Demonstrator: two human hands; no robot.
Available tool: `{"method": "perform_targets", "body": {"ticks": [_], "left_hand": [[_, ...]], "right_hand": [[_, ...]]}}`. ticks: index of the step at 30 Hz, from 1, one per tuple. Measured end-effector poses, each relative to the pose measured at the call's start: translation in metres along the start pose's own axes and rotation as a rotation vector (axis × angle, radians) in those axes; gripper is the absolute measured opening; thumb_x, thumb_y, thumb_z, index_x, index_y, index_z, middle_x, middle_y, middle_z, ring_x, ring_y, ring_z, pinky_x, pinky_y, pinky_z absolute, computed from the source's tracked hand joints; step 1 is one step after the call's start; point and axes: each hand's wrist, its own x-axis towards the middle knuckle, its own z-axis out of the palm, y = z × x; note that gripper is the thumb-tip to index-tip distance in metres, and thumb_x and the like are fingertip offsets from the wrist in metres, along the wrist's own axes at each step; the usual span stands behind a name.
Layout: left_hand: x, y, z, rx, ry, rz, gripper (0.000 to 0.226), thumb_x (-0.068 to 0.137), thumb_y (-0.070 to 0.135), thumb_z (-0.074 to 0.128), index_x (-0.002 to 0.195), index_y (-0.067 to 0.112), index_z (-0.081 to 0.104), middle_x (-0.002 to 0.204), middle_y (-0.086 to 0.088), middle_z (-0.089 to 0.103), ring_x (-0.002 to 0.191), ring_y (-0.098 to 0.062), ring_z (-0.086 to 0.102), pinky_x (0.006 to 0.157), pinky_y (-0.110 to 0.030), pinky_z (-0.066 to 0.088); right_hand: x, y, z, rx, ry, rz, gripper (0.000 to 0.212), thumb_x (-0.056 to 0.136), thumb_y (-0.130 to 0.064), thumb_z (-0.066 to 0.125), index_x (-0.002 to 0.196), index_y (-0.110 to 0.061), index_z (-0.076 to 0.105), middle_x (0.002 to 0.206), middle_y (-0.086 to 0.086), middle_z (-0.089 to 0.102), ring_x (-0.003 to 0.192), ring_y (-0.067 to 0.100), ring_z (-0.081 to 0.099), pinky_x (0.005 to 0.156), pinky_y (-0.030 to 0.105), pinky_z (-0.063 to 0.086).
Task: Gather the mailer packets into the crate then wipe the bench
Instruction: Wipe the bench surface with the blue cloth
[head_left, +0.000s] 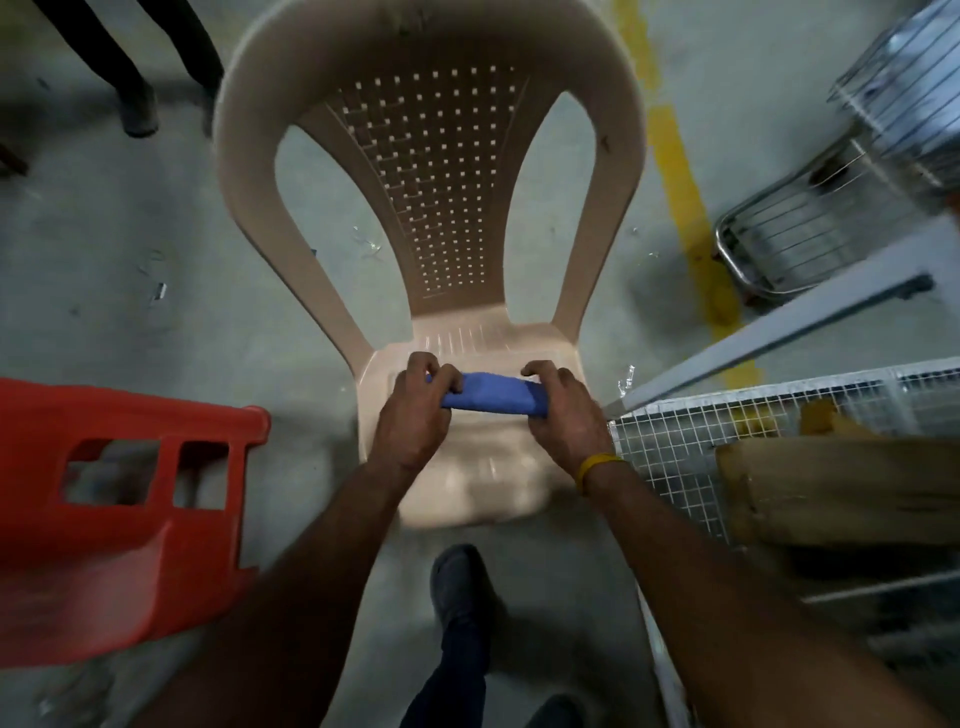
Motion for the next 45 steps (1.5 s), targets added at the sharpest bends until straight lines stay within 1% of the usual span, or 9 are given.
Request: {"method": "perform_targets", "body": {"ticks": [8, 11, 14, 18, 21, 27, 31, 37, 45], "left_hand": [[-0.116, 0.097, -0.073, -0.287, 0.097, 0.067, 0.032, 0.068, 0.013, 0.055, 0.093, 0.033, 0.058, 0.096, 0.000, 0.062, 0.094, -0.027, 0.057, 0.075, -0.036, 0.046], [-0.158, 0.140, -0.097, -0.490, 0.098, 0.078, 0.031, 0.066, 0.008, 0.056, 0.090, 0.024, 0.066, 0.088, 0.012, 0.057, 0.093, -0.018, 0.057, 0.077, -0.017, 0.043], [-0.193, 0.176, -0.114, -0.677, 0.004, 0.011, 0.033, 0.065, 0.006, 0.055, 0.095, 0.015, 0.065, 0.088, 0.009, 0.060, 0.075, -0.010, 0.062, 0.064, -0.028, 0.052], [-0.233, 0.205, -0.118, -0.638, 0.038, 0.029, 0.049, 0.068, 0.007, 0.062, 0.113, 0.023, 0.057, 0.117, -0.003, 0.057, 0.111, -0.017, 0.056, 0.091, -0.026, 0.048], [-0.266, 0.228, -0.119, -0.629, 0.112, 0.051, 0.053, 0.072, 0.001, 0.062, 0.114, 0.032, 0.051, 0.127, -0.003, 0.051, 0.120, -0.016, 0.049, 0.101, -0.032, 0.044], [-0.342, 0.267, -0.123, -0.567, 0.264, 0.271, 0.027, 0.072, -0.003, 0.055, 0.090, 0.016, 0.061, 0.113, 0.000, 0.057, 0.105, 0.000, 0.051, 0.078, -0.021, 0.040], [-0.386, 0.281, -0.130, -0.640, 0.178, 0.390, 0.033, 0.075, -0.009, 0.056, 0.087, 0.020, 0.068, 0.092, 0.005, 0.067, 0.088, -0.010, 0.061, 0.082, -0.021, 0.046], [-0.444, 0.283, -0.136, -0.639, -0.001, 0.581, 0.033, 0.078, 0.004, 0.060, 0.109, 0.009, 0.070, 0.106, -0.003, 0.067, 0.094, -0.010, 0.061, 0.081, -0.009, 0.044], [-0.527, 0.334, -0.134, -0.602, -0.294, 0.804, 0.051, 0.078, -0.015, 0.055, 0.124, 0.005, 0.060, 0.120, -0.006, 0.058, 0.106, -0.006, 0.055, 0.085, -0.004, 0.042]], "right_hand": [[-0.139, -0.025, -0.102, 0.305, -0.083, -0.034, 0.032, 0.072, -0.011, 0.063, 0.101, -0.015, 0.052, 0.090, 0.004, 0.054, 0.080, 0.027, 0.056, 0.064, 0.033, 0.041], [-0.200, -0.031, -0.133, 0.430, -0.139, 0.023, 0.041, 0.068, -0.026, 0.061, 0.106, -0.021, 0.047, 0.081, 0.009, 0.060, 0.069, 0.025, 0.057, 0.057, 0.032, 0.045], [-0.254, -0.031, -0.154, 0.521, -0.113, 0.015, 0.058, 0.069, -0.035, 0.067, 0.122, -0.027, 0.045, 0.093, 0.011, 0.066, 0.077, 0.027, 0.067, 0.066, 0.038, 0.055], [-0.318, -0.030, -0.164, 0.574, 0.177, 0.061, 0.058, 0.078, -0.015, 0.076, 0.128, -0.022, 0.048, 0.115, 0.003, 0.059, 0.099, 0.016, 0.061, 0.088, 0.034, 0.055], [-0.369, -0.038, -0.167, 0.545, 0.530, 0.107, 0.055, 0.076, -0.005, 0.075, 0.122, -0.023, 0.049, 0.127, 0.005, 0.048, 0.104, 0.003, 0.049, 0.086, 0.006, 0.043], [-0.471, -0.058, -0.164, 0.508, 0.861, 0.200, 0.035, 0.086, -0.002, 0.066, 0.095, -0.036, 0.062, 0.145, 0.012, 0.036, 0.126, 0.015, 0.045, 0.100, 0.039, 0.048], [-0.539, -0.071, -0.159, 0.440, 0.868, 0.244, 0.024, 0.089, -0.001, 0.061, 0.103, -0.016, 0.075, 0.150, 0.014, 0.032, 0.133, 0.016, 0.037, 0.108, 0.037, 0.041], [-0.631, -0.086, -0.137, 0.280, 0.672, 0.272, 0.058, 0.089, 0.003, 0.059, 0.143, -0.014, 0.049, 0.162, 0.011, 0.010, 0.144, 0.021, 0.028, 0.109, 0.023, 0.034], [-0.757, -0.086, -0.139, 0.110, 1.013, 0.520, 0.020, 0.095, -0.025, 0.063, 0.105, -0.009, 0.069, 0.121, 0.005, 0.050, 0.098, 0.023, 0.053, 0.080, 0.039, 0.052]]}}
